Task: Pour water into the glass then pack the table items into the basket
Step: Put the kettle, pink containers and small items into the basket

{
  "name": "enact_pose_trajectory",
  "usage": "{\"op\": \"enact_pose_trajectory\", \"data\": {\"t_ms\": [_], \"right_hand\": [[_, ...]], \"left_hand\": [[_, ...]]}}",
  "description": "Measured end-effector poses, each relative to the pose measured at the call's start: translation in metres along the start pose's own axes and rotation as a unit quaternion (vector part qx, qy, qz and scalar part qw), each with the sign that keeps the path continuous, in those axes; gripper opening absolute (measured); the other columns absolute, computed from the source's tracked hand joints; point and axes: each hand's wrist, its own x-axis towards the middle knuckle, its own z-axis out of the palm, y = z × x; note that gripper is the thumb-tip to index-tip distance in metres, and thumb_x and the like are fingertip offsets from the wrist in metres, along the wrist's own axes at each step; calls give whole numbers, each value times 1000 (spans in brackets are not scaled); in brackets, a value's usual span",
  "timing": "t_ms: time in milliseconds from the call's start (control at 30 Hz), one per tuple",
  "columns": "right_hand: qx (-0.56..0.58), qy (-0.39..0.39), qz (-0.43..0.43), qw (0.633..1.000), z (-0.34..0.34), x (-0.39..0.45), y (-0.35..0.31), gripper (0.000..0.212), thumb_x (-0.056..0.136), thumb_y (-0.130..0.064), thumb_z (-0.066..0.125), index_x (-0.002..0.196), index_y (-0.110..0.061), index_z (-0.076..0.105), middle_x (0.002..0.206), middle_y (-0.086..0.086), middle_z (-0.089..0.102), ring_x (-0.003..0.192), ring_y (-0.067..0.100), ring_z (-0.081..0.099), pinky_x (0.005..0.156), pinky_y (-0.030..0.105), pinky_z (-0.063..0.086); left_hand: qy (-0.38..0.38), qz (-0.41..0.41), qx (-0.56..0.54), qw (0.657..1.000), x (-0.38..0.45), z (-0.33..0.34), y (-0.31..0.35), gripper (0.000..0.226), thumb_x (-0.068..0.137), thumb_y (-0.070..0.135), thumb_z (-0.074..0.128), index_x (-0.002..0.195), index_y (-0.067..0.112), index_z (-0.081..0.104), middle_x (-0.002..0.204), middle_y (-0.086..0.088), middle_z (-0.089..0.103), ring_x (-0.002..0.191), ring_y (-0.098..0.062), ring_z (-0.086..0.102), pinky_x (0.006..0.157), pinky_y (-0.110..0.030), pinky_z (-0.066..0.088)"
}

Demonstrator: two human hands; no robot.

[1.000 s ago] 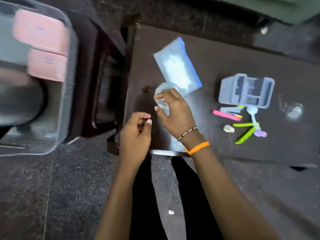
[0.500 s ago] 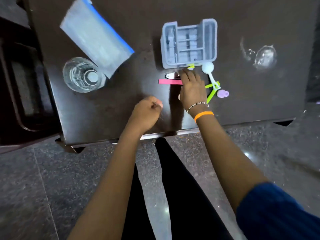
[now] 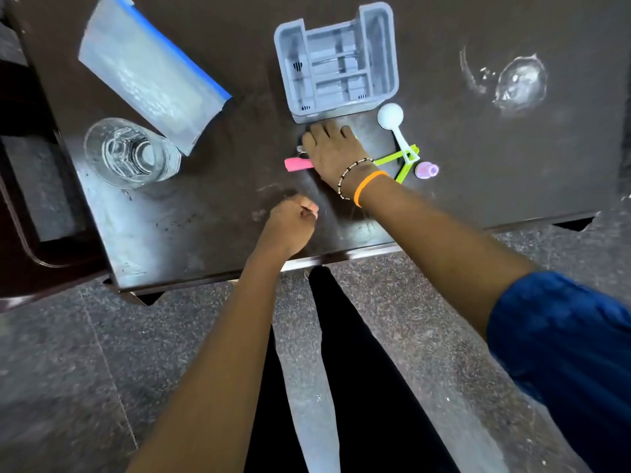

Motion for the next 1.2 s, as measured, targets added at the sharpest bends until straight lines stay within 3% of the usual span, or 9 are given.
{"op": "enact_pose_trajectory", "data": {"t_ms": [167,267,367,467,567,633,767,1067,1200], "right_hand": [[-13,38,-30,999,-11,0,-7,30,92,-3,27,120,1,38,121,26,55,117,40,48,96,47,35],[58,107,16,992,-18,-19,-9,34,87,-5,37,121,-5,39,115,21,59,107,39,55,89,46,39],[198,212,110,951,-9,-56,-4,34,76,-15,54,108,-9,45,100,16,63,88,39,60,68,40,39],[391,228,301,840,12,-94,1,31,74,-23,60,101,-11,48,81,19,65,78,42,59,58,35,37],[465,230,457,723,42,-114,5,21,75,-23,63,90,-10,53,70,16,61,78,43,59,59,33,30],[487,271,514,653,56,-120,8,22,76,-21,65,89,-11,50,62,6,53,75,39,58,56,31,21],[549,385,530,518,63,-109,30,38,76,-18,67,108,-10,50,76,-5,54,70,23,49,60,25,32],[562,385,518,517,67,-88,60,14,74,-14,68,84,-6,62,72,1,60,68,23,56,61,21,37],[617,392,504,460,52,-100,41,14,75,-11,66,70,-20,56,73,8,62,63,24,57,65,34,48]], "left_hand": [[-3,-9,-30,999,0,6,-11,22,89,8,48,96,18,66,98,-1,68,95,-18,59,70,-12,32],[72,5,-48,996,-2,6,-10,23,86,4,48,96,15,66,100,-8,70,94,-23,62,78,-21,40],[150,83,-85,982,-8,7,8,31,79,-7,48,102,8,61,91,-9,61,82,-22,59,81,-27,46],[164,181,-35,969,-10,12,33,32,75,-7,54,104,6,59,98,-10,57,89,-26,55,87,-37,46],[156,232,83,957,-2,20,58,31,78,3,59,109,8,57,113,-13,55,99,-33,51,92,-41,38],[122,203,166,957,8,25,70,42,77,7,64,117,10,51,125,-13,47,107,-34,45,93,-41,38],[92,122,169,974,25,27,75,41,78,0,65,116,8,52,130,-14,42,112,-35,46,95,-41,42],[125,111,126,978,24,35,65,18,78,-3,60,93,6,63,111,-15,54,96,-37,55,80,-41,49],[126,127,125,976,21,32,59,17,83,1,52,94,6,64,108,-16,57,94,-39,57,78,-42,48]]}}
